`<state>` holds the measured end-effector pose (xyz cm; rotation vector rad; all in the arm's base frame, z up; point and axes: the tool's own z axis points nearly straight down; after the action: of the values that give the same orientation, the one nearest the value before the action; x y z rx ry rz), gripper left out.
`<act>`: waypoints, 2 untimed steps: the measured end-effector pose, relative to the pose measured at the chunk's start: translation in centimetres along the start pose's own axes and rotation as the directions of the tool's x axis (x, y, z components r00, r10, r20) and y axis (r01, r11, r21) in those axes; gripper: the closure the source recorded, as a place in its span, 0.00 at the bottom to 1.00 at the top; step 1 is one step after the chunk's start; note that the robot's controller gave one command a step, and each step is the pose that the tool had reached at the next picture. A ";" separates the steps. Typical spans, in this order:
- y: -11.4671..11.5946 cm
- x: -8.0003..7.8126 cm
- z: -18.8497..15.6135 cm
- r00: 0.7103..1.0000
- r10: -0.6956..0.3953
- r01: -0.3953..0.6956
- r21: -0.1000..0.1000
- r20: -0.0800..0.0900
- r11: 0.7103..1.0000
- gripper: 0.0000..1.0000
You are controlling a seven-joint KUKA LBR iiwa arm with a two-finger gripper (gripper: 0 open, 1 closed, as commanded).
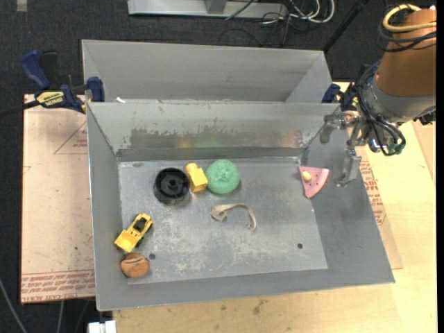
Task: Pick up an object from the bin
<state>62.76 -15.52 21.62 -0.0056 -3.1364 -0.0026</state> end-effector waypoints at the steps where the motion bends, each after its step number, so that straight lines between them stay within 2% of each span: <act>1: 0.1 -0.2 -0.5 1.000 -0.003 0.003 0.002 0.008 1.000 0.00; 2: 0.8 -0.9 5.1 0.999 -0.029 0.029 0.004 0.014 1.000 0.00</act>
Offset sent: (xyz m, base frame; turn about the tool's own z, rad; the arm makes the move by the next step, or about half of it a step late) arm 0.0144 0.0182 -0.1237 -0.0677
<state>63.67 -14.74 16.52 0.0406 -3.1502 0.0031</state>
